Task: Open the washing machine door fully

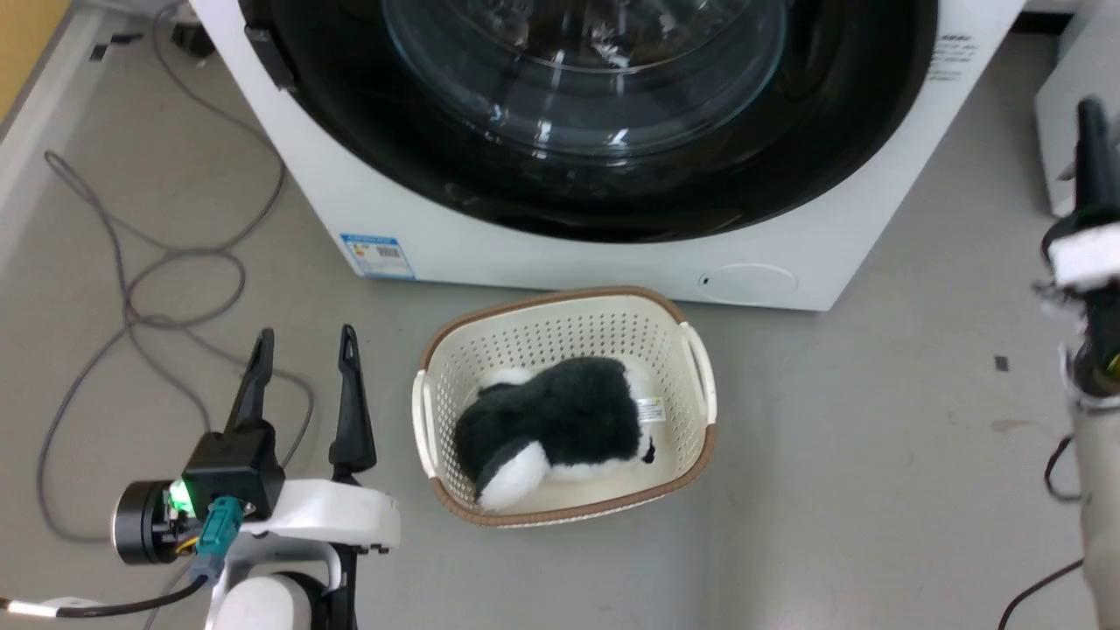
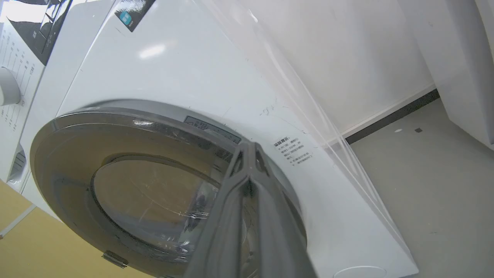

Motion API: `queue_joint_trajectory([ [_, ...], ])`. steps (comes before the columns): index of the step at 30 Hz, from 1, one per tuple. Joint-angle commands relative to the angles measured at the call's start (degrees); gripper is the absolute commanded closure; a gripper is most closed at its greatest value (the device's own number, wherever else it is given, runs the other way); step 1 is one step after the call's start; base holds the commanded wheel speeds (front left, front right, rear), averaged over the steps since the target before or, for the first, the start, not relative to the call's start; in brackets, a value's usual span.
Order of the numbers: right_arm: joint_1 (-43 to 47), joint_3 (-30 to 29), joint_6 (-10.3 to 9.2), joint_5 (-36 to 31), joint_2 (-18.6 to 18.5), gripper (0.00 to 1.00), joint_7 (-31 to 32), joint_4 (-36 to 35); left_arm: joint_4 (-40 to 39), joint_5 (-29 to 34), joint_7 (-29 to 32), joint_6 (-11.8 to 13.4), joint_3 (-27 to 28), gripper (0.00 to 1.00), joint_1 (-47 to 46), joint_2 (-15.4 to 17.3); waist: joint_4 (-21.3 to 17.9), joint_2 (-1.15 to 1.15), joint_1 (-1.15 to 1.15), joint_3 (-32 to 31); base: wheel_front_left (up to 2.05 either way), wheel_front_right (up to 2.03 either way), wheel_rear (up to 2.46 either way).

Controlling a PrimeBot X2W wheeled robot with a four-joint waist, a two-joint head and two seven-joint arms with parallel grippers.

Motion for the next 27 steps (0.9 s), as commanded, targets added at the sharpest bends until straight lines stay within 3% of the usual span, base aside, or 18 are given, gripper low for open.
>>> queue_joint_trajectory([
  [1,-3.4,0.1,0.03,2.2,-1.1,1.00,-0.4,1.8,-0.5,-0.3,-0.7,0.5,-0.2,0.00,-1.4,0.0,0.8,0.00,0.00,1.0,0.00,0.00,0.00],
  [27,-27.8,10.1,0.04,10.1,-7.0,1.00,4.2,20.2,-2.2,-2.3,-3.8,3.4,-1.5,0.00,-5.5,0.0,5.0,0.00,0.00,9.1,0.00,0.00,0.00],
])
